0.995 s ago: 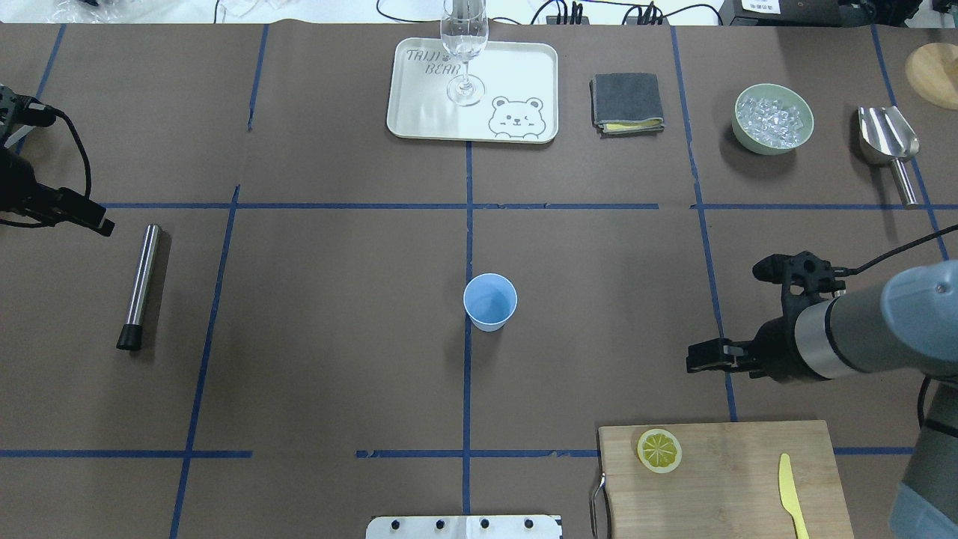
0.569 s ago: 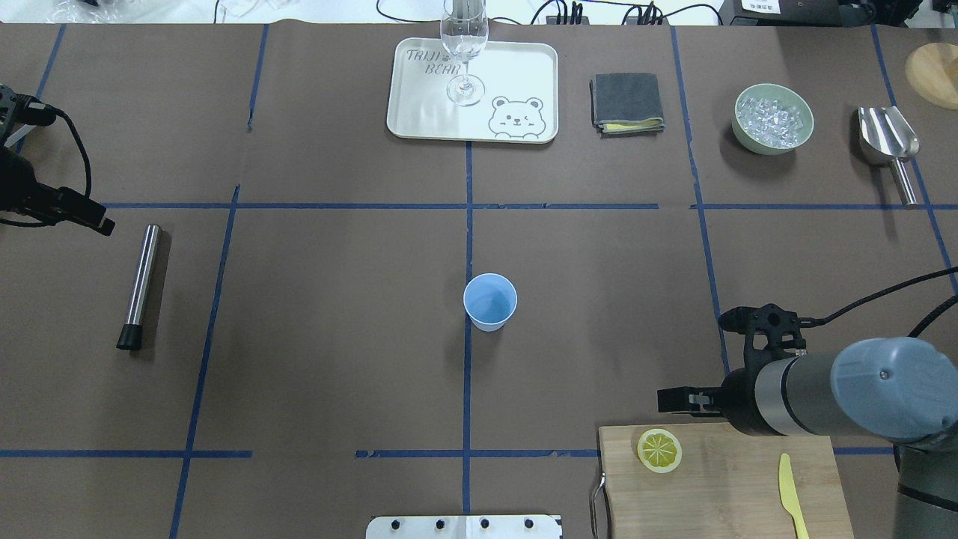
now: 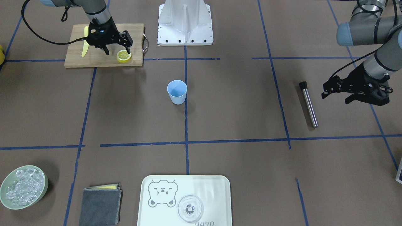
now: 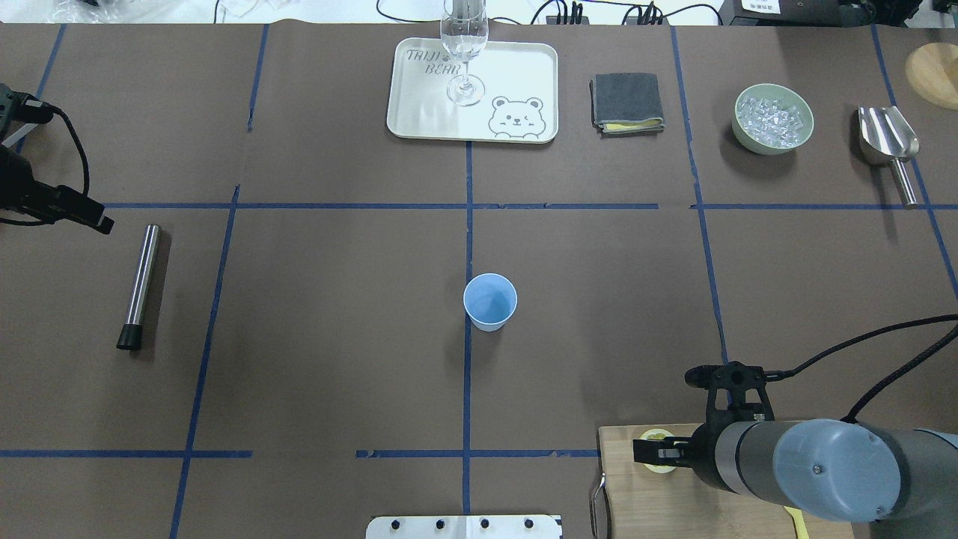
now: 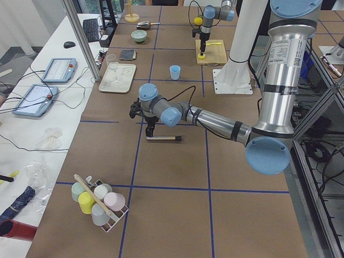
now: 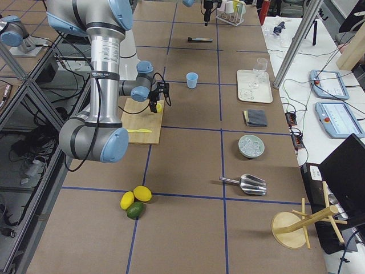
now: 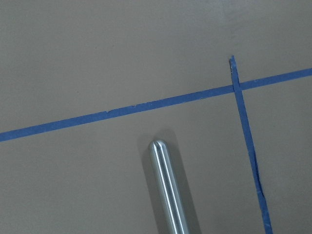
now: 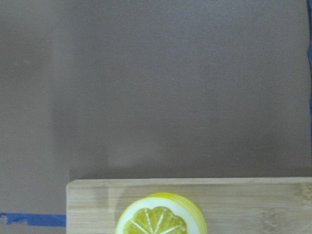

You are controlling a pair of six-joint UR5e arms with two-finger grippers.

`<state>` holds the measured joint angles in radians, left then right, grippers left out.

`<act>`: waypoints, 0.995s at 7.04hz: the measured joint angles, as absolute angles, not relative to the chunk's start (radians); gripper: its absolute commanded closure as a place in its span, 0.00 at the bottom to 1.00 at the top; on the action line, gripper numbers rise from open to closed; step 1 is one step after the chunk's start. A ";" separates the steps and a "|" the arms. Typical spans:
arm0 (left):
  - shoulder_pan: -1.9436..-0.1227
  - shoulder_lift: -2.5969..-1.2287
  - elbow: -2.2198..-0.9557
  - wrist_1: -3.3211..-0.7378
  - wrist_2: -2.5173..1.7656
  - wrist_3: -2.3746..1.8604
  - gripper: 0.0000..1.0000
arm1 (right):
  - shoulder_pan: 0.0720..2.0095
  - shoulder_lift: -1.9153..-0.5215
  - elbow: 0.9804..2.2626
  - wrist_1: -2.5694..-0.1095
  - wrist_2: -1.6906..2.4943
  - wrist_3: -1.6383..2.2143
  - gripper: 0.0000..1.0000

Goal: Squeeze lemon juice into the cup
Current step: 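Move the right gripper down to the lemon slice on the cutting board, then close the right gripper on a lemon slice and lift it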

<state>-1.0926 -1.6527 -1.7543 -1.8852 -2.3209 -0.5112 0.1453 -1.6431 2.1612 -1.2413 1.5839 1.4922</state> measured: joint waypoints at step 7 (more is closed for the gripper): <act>-1.095 -1.642 -1.779 -1.884 -2.324 -0.512 0.00 | 0.125 -1.586 2.127 -1.328 1.574 1.493 0.22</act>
<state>-1.0952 -1.6418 -1.7792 -1.8842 -2.3238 -0.5123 0.1248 -1.5863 2.1271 -1.3284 1.5739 1.4925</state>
